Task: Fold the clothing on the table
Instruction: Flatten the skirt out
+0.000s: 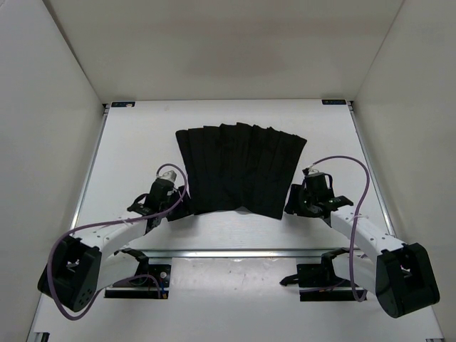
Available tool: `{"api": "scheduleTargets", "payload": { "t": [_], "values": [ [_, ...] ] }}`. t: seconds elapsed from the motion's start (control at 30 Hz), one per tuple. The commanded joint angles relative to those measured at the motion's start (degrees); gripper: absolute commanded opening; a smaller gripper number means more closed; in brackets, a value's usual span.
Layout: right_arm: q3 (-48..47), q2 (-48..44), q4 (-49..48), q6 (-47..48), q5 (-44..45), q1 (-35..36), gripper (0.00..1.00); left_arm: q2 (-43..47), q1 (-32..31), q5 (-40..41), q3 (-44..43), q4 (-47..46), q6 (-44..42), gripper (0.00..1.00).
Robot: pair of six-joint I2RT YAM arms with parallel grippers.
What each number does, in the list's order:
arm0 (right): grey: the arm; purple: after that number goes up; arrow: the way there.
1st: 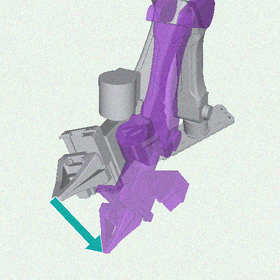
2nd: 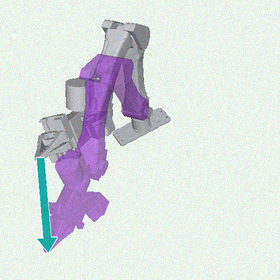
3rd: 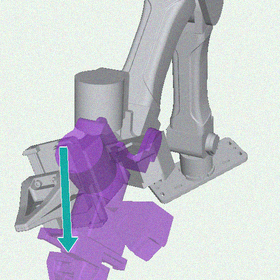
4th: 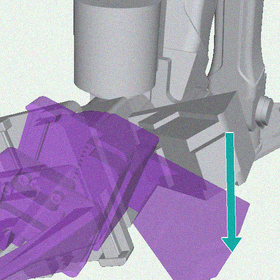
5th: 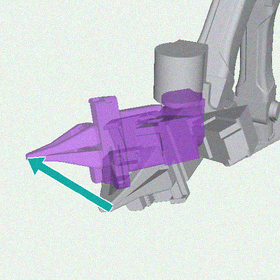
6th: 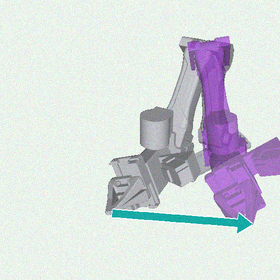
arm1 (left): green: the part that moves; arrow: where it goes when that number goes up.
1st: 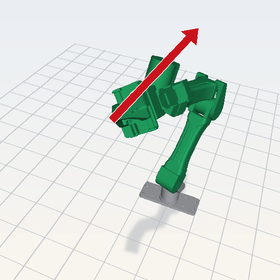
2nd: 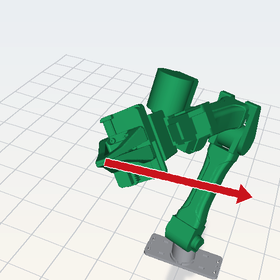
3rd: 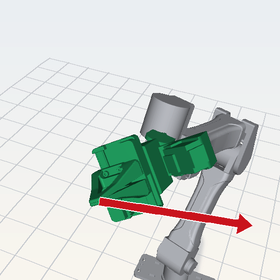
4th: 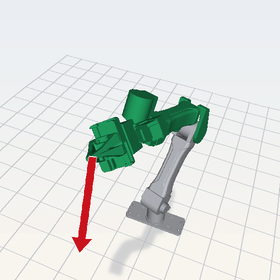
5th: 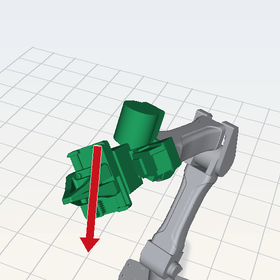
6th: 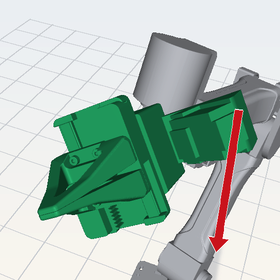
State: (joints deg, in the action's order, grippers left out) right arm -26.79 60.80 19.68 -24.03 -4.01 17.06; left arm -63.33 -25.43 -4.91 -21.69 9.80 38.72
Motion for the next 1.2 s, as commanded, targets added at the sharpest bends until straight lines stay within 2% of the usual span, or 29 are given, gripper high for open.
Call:
{"api": "scheduleTargets", "payload": {
  "t": [0.0,0.27,0.33,0.4,0.43,0.47,0.5,0.57,0.63,0.9,0.97,1.03,1.07,1.1,1.13,1.17],
  "values": [
    [0.6,-1.3,-3.3,-1.1,-1.2,-0.4,0.47,-0.5,-0.8,0.0,2.2,-5.2,4.1,0.66],
    [2.7,1.4,-6.8,-2.0,-2.0,0.3,0.47,-5.4,-2.0,-0.2,3.2,-9.1,6.6,0.65],
    [3.4,2.6,-7.5,-2.2,-2.4,0.8,0.48,-7.0,-2.6,-0.3,3.6,-12.3,7.6,0.62],
    [3.3,4.0,-8.7,-2.5,-2.8,1.0,0.48,-8.4,-3.0,-0.2,3.9,-13.6,7.9,0.55],
    [3.2,4.3,-9.2,-2.5,-2.8,1.3,0.48,-9.9,-2.7,-0.1,3.7,-14.5,8.3,0.46],
    [3.1,5.1,-9.4,-2.5,-2.9,1.4,0.48,-10.9,-3.0,-0.8,3.6,-14.7,8.3,0.32],
    [3.1,5.8,-9.5,-2.7,-3.2,1.5,0.49,-11.5,-3.1,-1.0,3.8,-15.4,8.2,0.26],
    [2.9,6.4,-9.5,-2.7,-3.3,2.4,0.51,-12.6,-3.1,-1.9,3.8,-16.0,8.0,0.02],
    [2.8,7.1,-9.5,-2.8,-3.0,3.1,0.55,-12.5,-3.0,-1.9,3.5,-15.8,7.7,0.0],
    [0.9,11.5,-7.8,-4.2,-2.1,6.9,0.53,-10.8,-3.0,-1.8,4.2,-15.7,7.1,0.0],
    [1.5,13.1,-6.9,-4.4,-3.4,7.3,0.5,-10.4,-2.7,-2.2,4.4,-15.9,7.6,0.0],
    [2.1,12.9,-5.8,-5.0,-4.1,8.1,0.38,-9.8,-3.0,-2.0,4.9,-15.5,7.2,0.0],
    [3.7,12.4,-6.1,-4.7,-3.9,8.0,0.28,-9.1,-2.7,-2.3,5.3,-15.2,7.1,0.0],
    [4.1,12.1,-6.3,-4.7,-4.6,7.7,0.09,-8.5,-2.5,-1.9,5.5,-15.3,7.0,0.0],
    [4.7,11.7,-7.0,-4.9,-5.6,7.3,0.02,-8.0,-2.3,-1.7,6.0,-15.3,7.0,0.0],
    [4.7,11.5,-6.8,-5.0,-6.1,6.4,0.0,-7.8,-2.1,-1.5,6.1,-15.3,6.7,0.0]
  ]
}}
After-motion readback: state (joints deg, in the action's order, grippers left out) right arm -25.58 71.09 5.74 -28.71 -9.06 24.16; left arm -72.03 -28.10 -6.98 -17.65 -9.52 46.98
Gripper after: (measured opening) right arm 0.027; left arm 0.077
